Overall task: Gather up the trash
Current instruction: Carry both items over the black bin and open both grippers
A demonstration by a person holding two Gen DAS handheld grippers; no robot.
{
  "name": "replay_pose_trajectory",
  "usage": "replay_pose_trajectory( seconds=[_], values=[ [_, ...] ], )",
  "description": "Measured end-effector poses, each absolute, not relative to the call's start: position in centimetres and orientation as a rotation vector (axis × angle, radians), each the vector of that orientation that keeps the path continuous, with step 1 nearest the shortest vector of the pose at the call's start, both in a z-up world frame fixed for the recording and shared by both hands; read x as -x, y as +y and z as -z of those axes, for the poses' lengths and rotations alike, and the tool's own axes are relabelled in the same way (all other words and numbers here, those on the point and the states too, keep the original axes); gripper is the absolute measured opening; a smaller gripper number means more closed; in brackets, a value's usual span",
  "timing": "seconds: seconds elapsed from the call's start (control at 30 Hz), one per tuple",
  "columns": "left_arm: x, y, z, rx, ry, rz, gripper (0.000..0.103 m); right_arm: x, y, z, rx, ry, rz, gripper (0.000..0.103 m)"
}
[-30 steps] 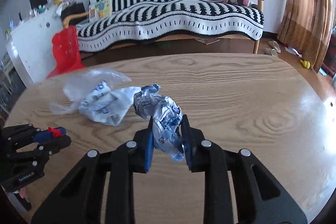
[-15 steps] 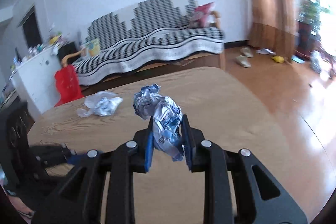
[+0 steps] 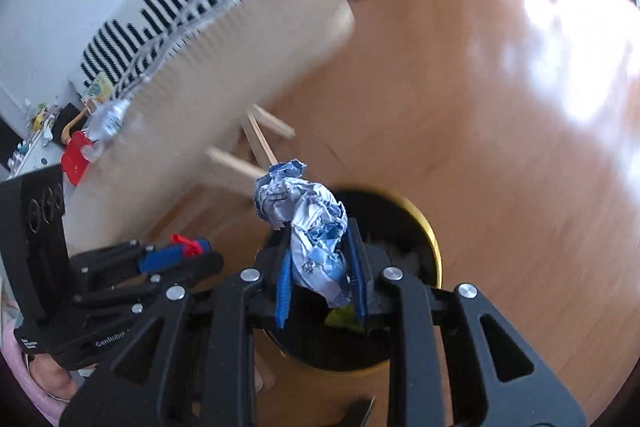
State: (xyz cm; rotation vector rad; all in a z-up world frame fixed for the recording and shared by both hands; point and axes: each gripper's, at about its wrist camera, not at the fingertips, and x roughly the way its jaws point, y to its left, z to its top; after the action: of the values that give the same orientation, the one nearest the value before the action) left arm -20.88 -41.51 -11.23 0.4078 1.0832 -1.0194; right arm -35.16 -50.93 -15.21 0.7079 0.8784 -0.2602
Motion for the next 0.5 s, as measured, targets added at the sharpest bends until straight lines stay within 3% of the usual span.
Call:
replay_pose_trajectory(
  seconds=[0.5],
  values=[
    [20.2,-42.1,12.2,-0.464,1.102,1.048,0.024,34.7,-51.6,16.6,-0.809,0.877,0.261,0.024]
  ],
)
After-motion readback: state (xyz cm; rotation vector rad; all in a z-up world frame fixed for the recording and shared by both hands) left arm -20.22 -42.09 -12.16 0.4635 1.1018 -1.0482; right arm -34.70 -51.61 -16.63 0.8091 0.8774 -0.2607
